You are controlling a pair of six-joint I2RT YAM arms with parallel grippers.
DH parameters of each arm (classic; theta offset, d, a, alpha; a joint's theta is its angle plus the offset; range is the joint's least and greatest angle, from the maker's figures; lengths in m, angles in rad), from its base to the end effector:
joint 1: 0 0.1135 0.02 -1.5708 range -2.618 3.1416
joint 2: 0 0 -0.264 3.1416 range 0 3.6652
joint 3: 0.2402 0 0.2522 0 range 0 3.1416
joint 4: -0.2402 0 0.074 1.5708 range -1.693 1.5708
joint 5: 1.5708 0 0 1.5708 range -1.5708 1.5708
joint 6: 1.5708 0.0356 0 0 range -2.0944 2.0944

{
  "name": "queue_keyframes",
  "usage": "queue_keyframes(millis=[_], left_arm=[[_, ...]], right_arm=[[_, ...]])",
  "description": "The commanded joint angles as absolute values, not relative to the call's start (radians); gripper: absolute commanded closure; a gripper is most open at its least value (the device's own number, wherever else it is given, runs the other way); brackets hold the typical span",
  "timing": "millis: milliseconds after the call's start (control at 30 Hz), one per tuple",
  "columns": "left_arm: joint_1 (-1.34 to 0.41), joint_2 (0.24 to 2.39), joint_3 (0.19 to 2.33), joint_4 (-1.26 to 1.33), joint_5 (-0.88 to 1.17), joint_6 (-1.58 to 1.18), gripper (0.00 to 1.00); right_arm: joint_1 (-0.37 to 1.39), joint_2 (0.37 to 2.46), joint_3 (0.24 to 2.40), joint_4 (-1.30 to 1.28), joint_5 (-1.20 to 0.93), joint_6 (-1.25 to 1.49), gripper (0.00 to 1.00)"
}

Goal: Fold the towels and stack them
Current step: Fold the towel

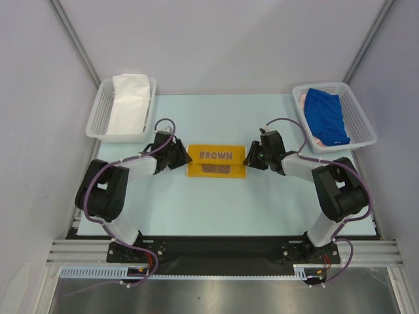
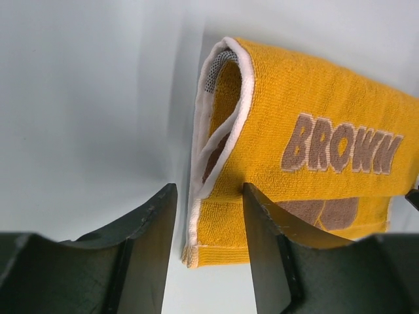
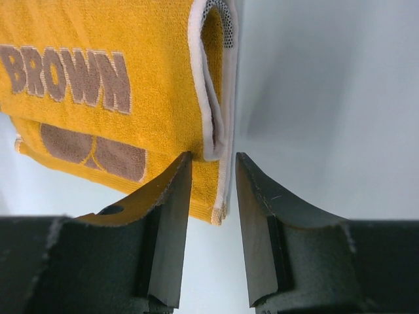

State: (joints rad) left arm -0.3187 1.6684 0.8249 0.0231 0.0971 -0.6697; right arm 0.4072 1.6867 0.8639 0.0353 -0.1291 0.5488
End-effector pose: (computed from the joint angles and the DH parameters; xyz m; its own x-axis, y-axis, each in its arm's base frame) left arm 0.3104 -0.1061 0.1531 -0.7771 -0.3942 -0.4906 -0.1374 0.8670 -0.4789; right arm 0.3088 0.1382 0.1595 -0.8035 0.2168 -0.5544 -0.0668 0.8926 0.4459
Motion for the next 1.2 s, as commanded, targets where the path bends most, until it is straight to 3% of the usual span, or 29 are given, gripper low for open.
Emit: queue_keyframes(millis=[0,500,833,1167], left_arm=[[-0.325,1.657,0.873,0.034,0.097,-0.653,0.5],[-0.325,1.68,0.902,0.029,0.106,-0.646,0.64],[-0.325,1.667,0.911,0.02,0.12,-0.643,0.85],[-0.325,1.583,0.911,-0.025,0.13,-0.638,0.93]], right_arm=[[0.416,1.667,0.877,0.071,-0.133,0.56,0.61],[0.431,1.697,0.884,0.097,-0.137,0.574,0.66],[0.431,1.683,0.902,0.068,-0.114,0.561,0.9],[0.431,1.606,0.904,0.02,-0.097,0.54,0.95]])
